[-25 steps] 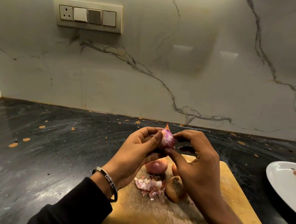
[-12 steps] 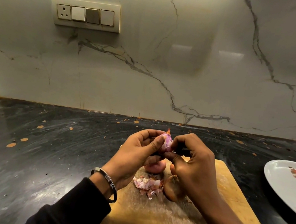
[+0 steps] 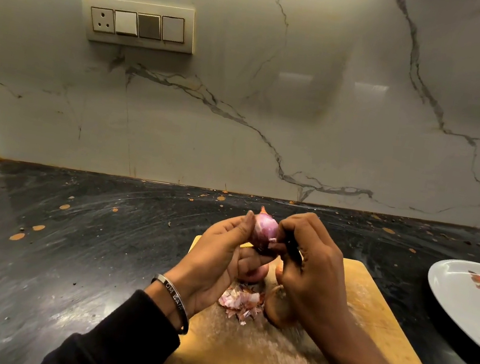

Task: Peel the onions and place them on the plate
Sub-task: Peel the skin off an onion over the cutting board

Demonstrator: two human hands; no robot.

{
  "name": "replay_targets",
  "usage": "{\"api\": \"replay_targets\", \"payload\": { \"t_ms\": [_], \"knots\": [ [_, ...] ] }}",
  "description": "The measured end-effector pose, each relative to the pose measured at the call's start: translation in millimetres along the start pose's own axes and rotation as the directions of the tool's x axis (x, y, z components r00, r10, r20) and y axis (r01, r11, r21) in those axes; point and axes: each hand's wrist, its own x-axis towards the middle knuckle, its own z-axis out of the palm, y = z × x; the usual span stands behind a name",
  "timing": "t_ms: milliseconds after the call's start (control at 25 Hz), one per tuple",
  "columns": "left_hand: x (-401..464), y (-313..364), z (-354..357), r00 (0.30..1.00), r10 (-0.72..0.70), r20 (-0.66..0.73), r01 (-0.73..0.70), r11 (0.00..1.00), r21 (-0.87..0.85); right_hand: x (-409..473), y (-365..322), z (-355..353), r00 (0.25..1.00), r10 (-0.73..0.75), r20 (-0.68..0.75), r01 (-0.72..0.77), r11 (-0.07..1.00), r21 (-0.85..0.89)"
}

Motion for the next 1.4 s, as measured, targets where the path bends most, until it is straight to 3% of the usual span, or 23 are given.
{"api": "replay_targets", "payload": {
  "t_ms": [120, 320, 520, 800, 1000, 1160, 1400],
  "knots": [
    [0, 3, -1, 1.0, -0.002, 0.012, 0.003, 0.999, -0.054, 0, 0, 2, 1.0, -0.006, -0.016, 0.006, 1.0, 0.019],
    [-1, 1, -1, 0.999, 0.001, 0.035, -0.002, 1.0, 0.014, -2, -1, 0, 1.0, 0.012, -0.016, -0.01, 0.994, 0.112],
    [2, 7, -5, 0.998, 0.013, -0.055, -0.017, 0.997, -0.08, -2, -2, 2, 0.996, 0.05, 0.068, -0.063, 0.975, 0.211],
    [3, 11, -7, 0.99, 0.077, -0.121, -0.089, 0.991, -0.101, -6, 0, 2, 0.958, -0.017, 0.285, -0.035, 0.984, 0.175],
    [4, 10, -7, 0.995, 0.046, -0.086, -0.056, 0.992, -0.11, 0, 3, -1, 0.994, 0.109, 0.025, -0.111, 0.982, 0.15],
    [2, 7, -6, 1.0, 0.005, -0.016, -0.006, 0.999, -0.04, 0, 3, -3, 0.99, 0.138, 0.025, -0.14, 0.971, 0.196],
    [2, 5, -5, 0.999, 0.04, 0.006, -0.04, 0.998, 0.047, 0, 4, -4, 0.985, 0.173, 0.027, -0.175, 0.964, 0.199]
  ]
}}
